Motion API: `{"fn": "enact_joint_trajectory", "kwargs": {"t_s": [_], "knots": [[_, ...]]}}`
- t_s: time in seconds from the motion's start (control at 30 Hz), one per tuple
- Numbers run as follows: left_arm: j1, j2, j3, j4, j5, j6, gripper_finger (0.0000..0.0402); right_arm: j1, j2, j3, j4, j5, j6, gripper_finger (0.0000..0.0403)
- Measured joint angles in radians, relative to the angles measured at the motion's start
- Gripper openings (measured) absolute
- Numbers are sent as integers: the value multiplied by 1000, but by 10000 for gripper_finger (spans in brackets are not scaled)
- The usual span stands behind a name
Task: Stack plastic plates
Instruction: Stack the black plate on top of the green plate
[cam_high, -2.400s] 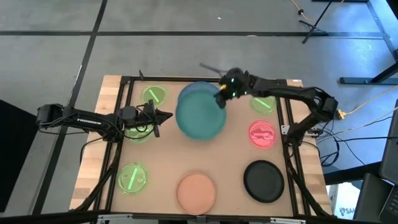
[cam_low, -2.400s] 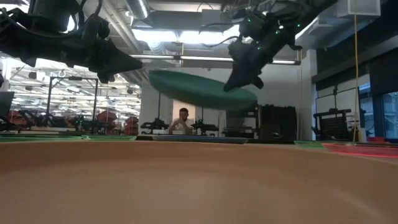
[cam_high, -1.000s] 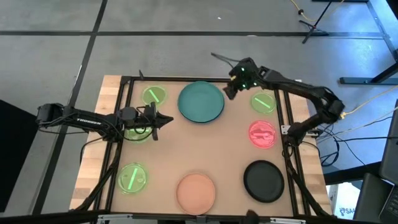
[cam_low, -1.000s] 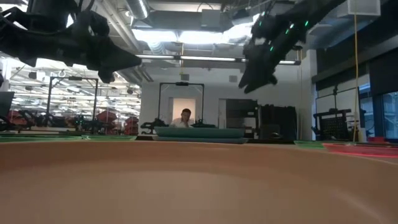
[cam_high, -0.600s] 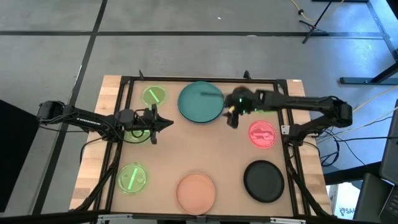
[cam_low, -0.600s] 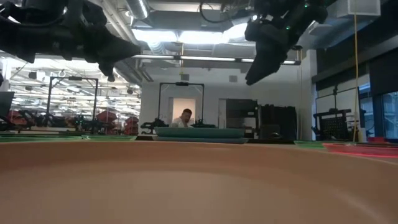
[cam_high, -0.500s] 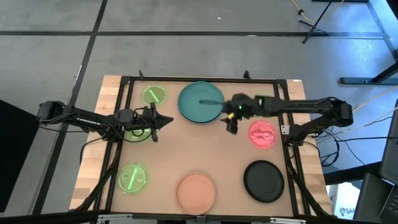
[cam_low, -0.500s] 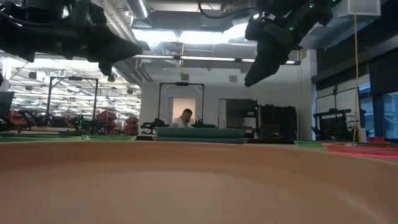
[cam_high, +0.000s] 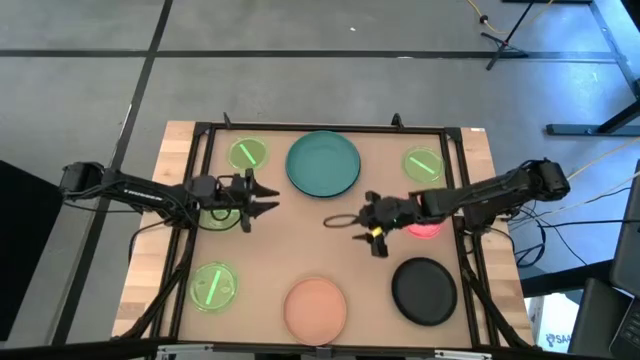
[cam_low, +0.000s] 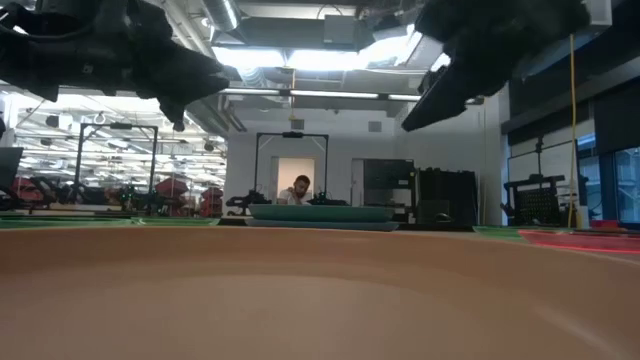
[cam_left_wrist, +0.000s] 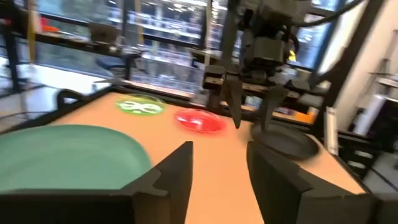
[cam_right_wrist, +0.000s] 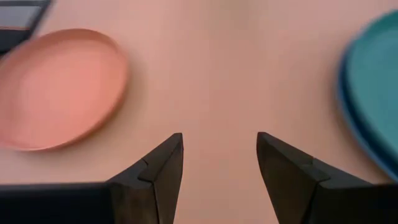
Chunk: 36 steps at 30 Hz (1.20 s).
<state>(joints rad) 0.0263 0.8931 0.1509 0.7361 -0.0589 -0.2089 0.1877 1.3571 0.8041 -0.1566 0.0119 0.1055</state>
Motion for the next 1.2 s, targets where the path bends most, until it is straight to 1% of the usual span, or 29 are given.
{"fn": "enact_joint_trajectory", "kwargs": {"t_s": [0.1, 0.2, 0.4, 0.53, 0.73, 0.93, 1.13, 1.2], "knots": [[-47, 14, 0, 1, -4, 0, 153, 58, 0, 0, -3, -3, 27, 193], [-98, 45, 0, 17, -40, -2, 151, 116, 0, 0, -27, -4, 47, 193], [-193, 135, 45, 29, -109, -1, 150, 218, 0, 0, -190, -58, 113, 193], [-233, 231, 77, 29, -165, 0, 150, 285, 0, 0, -326, -44, 217, 193], [-238, 344, 137, 27, -173, 31, 150, 368, 0, 0, -491, 1, 296, 193], [-214, 417, 182, 29, -173, 54, 150, 384, 0, 0, -664, 33, 387, 193], [-208, 474, 196, 29, -167, 55, 150, 384, 0, -2, -652, 33, 412, 193], [-208, 486, 196, 32, -166, 55, 150, 384, 0, -22, -625, 32, 411, 193]]}}
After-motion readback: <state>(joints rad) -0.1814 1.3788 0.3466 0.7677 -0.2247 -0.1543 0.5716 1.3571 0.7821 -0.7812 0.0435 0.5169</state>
